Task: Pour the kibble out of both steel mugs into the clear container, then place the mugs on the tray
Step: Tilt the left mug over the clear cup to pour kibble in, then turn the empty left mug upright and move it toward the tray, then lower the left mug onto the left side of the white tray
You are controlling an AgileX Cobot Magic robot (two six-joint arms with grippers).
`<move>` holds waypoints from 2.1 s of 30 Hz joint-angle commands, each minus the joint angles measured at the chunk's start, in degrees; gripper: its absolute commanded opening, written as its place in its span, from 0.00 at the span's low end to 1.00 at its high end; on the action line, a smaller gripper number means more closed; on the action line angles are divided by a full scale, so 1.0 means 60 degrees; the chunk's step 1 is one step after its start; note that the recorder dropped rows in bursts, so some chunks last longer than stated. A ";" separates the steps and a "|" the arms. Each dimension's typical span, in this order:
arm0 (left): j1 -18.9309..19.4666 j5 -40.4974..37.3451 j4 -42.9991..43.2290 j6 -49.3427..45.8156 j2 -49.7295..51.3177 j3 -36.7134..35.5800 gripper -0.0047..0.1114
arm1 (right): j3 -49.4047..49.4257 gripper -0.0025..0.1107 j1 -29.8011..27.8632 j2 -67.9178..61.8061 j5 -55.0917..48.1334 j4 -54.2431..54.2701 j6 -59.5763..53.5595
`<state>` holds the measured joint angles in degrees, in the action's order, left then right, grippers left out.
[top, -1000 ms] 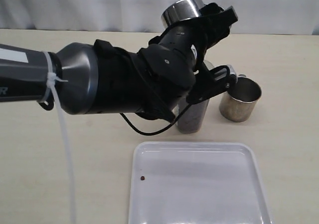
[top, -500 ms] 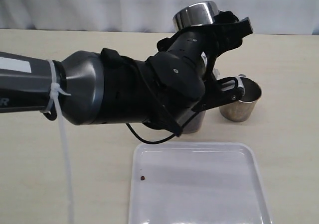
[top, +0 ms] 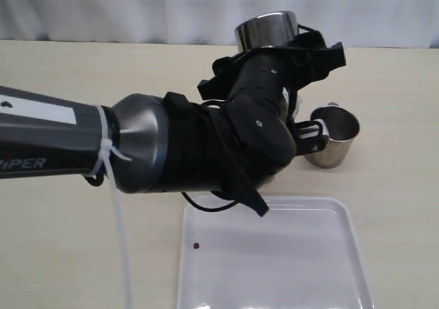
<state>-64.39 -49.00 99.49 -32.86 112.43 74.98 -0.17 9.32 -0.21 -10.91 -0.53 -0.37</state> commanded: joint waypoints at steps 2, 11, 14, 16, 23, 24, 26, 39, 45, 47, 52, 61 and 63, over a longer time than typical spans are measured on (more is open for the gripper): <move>-0.0156 -0.0914 0.0076 0.0501 -0.0014 0.0068 0.04 | 0.0029 0.06 0.0028 0.0035 -0.0012 0.0024 -0.0006; -0.0132 -0.0273 -0.1491 0.1749 -0.1008 0.0068 0.04 | 0.0029 0.06 0.0028 0.0035 -0.0012 0.0024 -0.0006; 0.0258 0.0993 -0.4026 0.1020 -0.1967 0.0068 0.04 | 0.0029 0.06 0.0028 0.0035 -0.0012 0.0024 -0.0006; 0.0501 0.1569 -0.5351 0.0469 -0.2375 0.0068 0.04 | 0.0029 0.06 0.0028 0.0035 -0.0012 0.0024 -0.0006; 0.1307 0.2256 -1.0349 -0.3053 -0.3275 0.0068 0.04 | 0.0029 0.06 0.0028 0.0035 -0.0012 0.0024 -0.0006; 0.1437 0.2256 -1.0976 -0.3509 -0.3327 0.0068 0.04 | 0.0029 0.06 0.0028 0.0035 -0.0012 0.0024 -0.0006; 0.1697 0.2161 -1.2660 -0.4666 -0.3392 0.0068 0.04 | 0.0029 0.06 0.0028 0.0035 -0.0012 0.0024 -0.0006; 0.5487 -0.2447 -2.3581 -1.2327 -0.3264 -0.0229 0.04 | 0.0029 0.06 0.0028 0.0035 -0.0012 0.0024 -0.0006; 0.6530 -0.2186 -2.5933 -1.4971 -0.2687 -0.1909 0.04 | 0.0029 0.06 0.0028 0.0035 -0.0012 0.0024 -0.0006; 0.6545 -0.1717 -2.6490 -1.4971 -0.2196 -0.2109 0.04 | 0.0029 0.06 0.0028 0.0035 -0.0012 0.0024 -0.0006; 0.6545 -0.1942 -2.7493 -1.4971 -0.0800 -0.2109 0.04 | 0.0029 0.06 0.0028 0.0035 -0.0012 0.0024 -0.0006; 0.6455 -0.2186 -2.7983 -1.4971 0.0794 -0.2025 0.04 | 0.0029 0.06 0.0028 0.0035 -0.0012 0.0024 -0.0006; 0.6326 -0.2078 -2.7983 -1.4971 0.0828 -0.2025 0.04 | 0.0029 0.06 0.0028 0.0035 -0.0012 0.0024 -0.0006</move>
<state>-25.47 -60.51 -66.56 -121.02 117.25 62.41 -0.17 9.32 -0.21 -10.91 -0.53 -0.37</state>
